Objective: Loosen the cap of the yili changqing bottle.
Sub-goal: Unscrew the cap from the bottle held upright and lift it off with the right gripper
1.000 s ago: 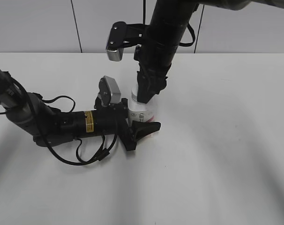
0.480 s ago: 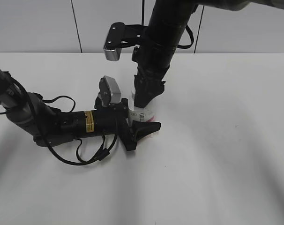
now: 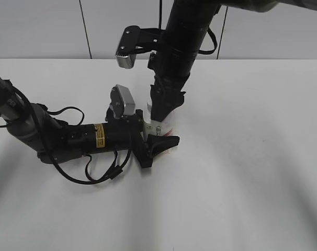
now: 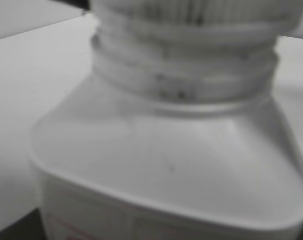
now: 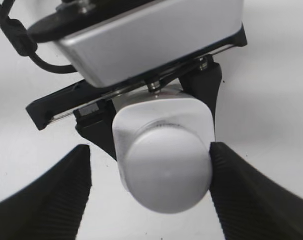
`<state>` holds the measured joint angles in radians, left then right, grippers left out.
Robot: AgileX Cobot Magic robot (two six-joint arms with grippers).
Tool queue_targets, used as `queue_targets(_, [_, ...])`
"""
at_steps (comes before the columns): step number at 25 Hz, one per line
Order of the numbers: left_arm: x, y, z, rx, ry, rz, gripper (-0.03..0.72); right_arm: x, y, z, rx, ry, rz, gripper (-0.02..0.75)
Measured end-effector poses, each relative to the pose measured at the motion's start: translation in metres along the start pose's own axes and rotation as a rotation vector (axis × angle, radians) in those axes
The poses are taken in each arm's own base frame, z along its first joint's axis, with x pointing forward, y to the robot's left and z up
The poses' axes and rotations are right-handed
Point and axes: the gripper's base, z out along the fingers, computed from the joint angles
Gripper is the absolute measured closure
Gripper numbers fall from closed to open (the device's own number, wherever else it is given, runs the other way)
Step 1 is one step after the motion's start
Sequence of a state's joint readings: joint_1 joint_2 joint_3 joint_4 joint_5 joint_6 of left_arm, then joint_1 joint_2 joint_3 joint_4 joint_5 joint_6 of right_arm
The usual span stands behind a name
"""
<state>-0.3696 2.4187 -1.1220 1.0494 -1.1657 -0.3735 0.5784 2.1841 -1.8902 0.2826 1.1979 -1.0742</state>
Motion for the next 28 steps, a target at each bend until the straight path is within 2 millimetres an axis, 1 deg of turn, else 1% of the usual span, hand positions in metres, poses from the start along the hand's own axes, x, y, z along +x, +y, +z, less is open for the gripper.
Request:
queue_targets(13, [0.000,0.000,0.000,-0.001,0.001,0.000,0.242,0.002,0.000,-0.001,0.006,0.026,0.035,0.173])
queue_targets(22, [0.000,0.000,0.000,-0.002,0.001,-0.001,0.242,-0.002,0.004,-0.024,0.046,0.000,0.069,0.173])
queue_targets(25, [0.000,0.000,0.000,-0.002,0.001,-0.001,0.242,-0.003,0.005,-0.028,0.051,-0.005,0.140,0.173])
queue_targets(28, [0.000,0.001,0.000,-0.006,0.000,-0.002,0.242,-0.003,0.006,-0.029,0.052,-0.010,0.286,0.173])
